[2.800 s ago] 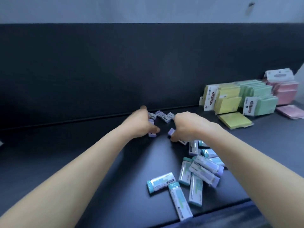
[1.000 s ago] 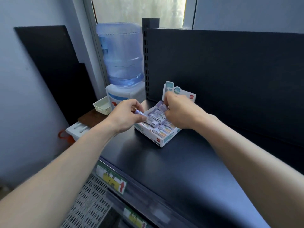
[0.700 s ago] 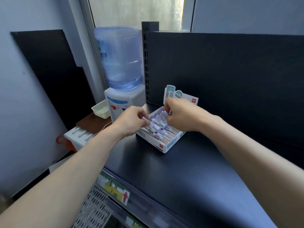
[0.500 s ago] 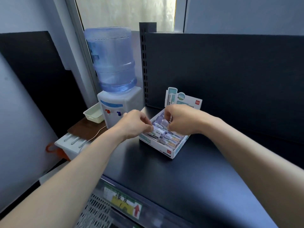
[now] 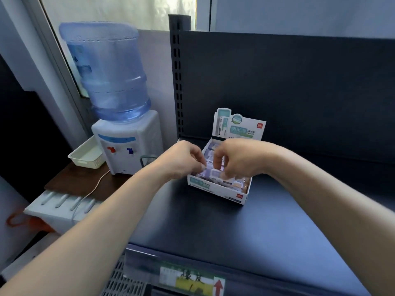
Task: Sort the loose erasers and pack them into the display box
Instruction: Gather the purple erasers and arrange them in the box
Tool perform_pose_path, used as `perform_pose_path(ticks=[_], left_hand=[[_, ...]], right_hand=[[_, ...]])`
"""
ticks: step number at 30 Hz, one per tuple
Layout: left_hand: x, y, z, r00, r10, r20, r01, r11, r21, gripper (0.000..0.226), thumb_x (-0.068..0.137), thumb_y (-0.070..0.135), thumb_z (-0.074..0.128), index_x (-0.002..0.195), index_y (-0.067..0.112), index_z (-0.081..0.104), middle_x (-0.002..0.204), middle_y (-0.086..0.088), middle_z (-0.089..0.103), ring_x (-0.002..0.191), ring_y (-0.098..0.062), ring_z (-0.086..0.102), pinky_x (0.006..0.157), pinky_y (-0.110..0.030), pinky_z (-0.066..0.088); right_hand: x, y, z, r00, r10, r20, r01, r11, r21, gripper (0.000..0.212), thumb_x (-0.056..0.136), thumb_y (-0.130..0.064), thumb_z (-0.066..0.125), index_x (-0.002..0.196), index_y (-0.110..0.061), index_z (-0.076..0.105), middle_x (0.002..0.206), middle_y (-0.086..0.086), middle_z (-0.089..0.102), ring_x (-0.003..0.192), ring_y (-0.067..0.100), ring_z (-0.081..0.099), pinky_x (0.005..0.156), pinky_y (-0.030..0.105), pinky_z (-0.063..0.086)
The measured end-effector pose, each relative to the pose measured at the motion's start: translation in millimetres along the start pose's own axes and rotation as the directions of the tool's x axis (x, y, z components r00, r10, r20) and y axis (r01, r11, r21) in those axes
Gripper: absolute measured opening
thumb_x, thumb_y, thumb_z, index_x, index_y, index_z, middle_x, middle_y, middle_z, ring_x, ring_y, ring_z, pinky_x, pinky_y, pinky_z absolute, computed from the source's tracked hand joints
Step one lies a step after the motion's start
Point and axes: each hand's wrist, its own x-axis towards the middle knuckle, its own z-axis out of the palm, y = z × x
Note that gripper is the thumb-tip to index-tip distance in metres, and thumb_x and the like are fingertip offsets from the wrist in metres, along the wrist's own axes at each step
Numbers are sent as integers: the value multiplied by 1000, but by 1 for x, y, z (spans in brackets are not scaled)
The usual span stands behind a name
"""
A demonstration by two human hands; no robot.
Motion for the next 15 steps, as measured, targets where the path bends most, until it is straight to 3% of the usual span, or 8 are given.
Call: perform_pose_path(ticks=[4, 8, 12, 15], left_hand=[[1, -4, -4, 998, 60, -16, -60, 998, -5, 18, 81, 1, 62, 72, 16, 61, 62, 2, 60, 52, -6, 52, 53, -18, 41], [2, -8, -13, 992, 109, -65, -111, 993, -27, 15, 84, 6, 62, 74, 18, 63, 66, 4, 59, 60, -7, 51, 56, -18, 41], [3, -7, -17, 985, 151, -83, -155, 987, -48, 10, 86, 10, 62, 80, 17, 66, 72, 4, 61, 66, -7, 53, 59, -19, 43], [5, -7, -17, 987, 144, -72, -148, 988, -49, 11, 85, 9, 63, 79, 17, 66, 71, 5, 61, 66, -8, 54, 59, -20, 43]], right_hand=[[5, -9, 4, 999, 40, -13, -39, 995, 92, 13, 86, -8, 66, 81, -16, 57, 73, -2, 60, 62, 14, 60, 62, 25, 51], [9, -18, 7, 996, 85, -36, -81, 990, 111, 24, 87, -6, 64, 71, -20, 55, 65, -5, 58, 53, 9, 59, 48, 16, 46], [13, -25, 7, 993, 114, -39, -110, 990, 90, 19, 86, 1, 61, 77, -17, 63, 73, 2, 63, 66, 18, 67, 69, 28, 58], [14, -27, 5, 991, 130, -28, -127, 988, 92, 16, 84, 1, 63, 78, -14, 66, 70, 3, 64, 65, 19, 66, 70, 29, 59]])
